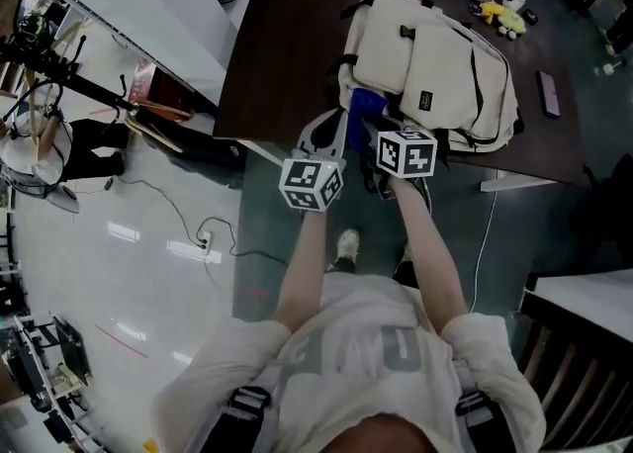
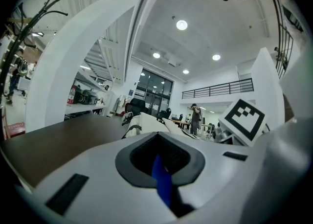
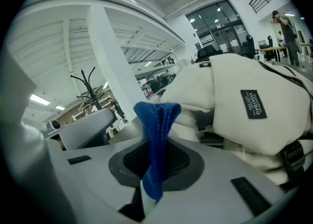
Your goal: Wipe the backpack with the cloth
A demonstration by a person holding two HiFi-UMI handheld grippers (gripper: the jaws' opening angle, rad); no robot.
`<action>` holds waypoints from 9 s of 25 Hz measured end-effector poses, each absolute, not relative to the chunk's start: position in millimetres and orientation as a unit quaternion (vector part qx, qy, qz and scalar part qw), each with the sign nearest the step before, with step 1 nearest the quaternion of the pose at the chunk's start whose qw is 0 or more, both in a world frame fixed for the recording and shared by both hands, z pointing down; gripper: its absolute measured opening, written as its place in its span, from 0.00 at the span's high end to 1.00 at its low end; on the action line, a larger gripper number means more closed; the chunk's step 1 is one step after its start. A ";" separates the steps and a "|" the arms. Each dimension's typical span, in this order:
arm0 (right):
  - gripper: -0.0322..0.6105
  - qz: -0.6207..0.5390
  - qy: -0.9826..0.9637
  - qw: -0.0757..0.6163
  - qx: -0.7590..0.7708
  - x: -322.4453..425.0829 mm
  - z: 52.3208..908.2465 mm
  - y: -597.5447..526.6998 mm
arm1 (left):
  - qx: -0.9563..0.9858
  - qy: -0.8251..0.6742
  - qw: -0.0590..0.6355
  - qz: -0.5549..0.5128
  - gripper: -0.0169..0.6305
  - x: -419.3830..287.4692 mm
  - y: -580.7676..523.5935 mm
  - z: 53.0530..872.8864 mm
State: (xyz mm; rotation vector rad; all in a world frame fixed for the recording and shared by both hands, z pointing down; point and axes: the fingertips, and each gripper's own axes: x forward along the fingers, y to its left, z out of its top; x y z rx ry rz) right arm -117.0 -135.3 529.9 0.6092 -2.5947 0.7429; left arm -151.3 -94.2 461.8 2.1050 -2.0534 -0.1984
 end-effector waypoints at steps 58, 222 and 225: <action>0.88 0.239 -0.895 0.262 0.270 198.8 584.6 -271.3 | 0.708 -0.694 0.126 -0.046 0.97 70.4 -190.9 503.8; 0.89 -0.201 -0.807 0.268 -0.486 -134.8 557.3 -481.7 | 0.612 -0.769 0.105 -0.152 0.97 -108.7 -439.1 415.0; 0.89 -0.196 -0.813 0.266 -0.479 -119.9 559.0 -484.9 | 0.613 -0.769 0.105 -0.152 0.97 -109.0 -439.7 415.3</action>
